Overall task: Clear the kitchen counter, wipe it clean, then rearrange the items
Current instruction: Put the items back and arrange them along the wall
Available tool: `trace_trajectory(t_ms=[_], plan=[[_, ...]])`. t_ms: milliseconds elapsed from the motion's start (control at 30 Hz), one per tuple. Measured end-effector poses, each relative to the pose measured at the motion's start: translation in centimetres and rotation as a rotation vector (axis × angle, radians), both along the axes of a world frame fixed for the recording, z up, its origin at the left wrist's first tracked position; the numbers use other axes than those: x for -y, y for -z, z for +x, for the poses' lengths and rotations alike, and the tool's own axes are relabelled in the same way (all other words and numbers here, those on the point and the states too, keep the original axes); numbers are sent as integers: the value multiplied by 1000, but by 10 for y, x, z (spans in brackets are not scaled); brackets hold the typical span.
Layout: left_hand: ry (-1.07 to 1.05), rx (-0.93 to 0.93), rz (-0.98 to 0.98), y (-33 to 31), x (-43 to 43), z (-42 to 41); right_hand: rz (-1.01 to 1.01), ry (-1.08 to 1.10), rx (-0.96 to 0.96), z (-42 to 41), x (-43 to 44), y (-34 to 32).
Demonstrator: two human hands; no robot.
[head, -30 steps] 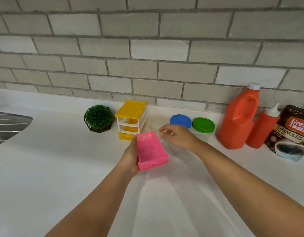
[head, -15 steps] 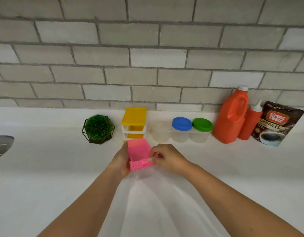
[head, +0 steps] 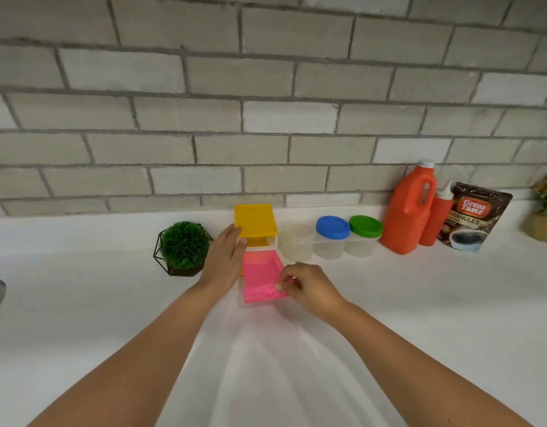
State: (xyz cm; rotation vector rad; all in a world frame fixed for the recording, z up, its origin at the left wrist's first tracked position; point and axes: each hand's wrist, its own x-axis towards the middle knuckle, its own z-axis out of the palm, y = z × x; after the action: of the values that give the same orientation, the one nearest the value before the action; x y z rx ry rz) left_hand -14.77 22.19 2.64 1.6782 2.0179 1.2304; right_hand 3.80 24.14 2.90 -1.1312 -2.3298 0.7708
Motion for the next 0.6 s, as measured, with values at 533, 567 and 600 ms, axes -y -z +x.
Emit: trace_trajectory(t_ms=[533,567,600], plan=[[71,-137,-25,6,-12,-11,-101,169,-269,-41,-37,37],[66,-130,-19,7,-12,-11,-117,190,-297,-45,-40,38],[62,-123,-10,8,-12,-11,-115,203,-311,-48,-45,39]])
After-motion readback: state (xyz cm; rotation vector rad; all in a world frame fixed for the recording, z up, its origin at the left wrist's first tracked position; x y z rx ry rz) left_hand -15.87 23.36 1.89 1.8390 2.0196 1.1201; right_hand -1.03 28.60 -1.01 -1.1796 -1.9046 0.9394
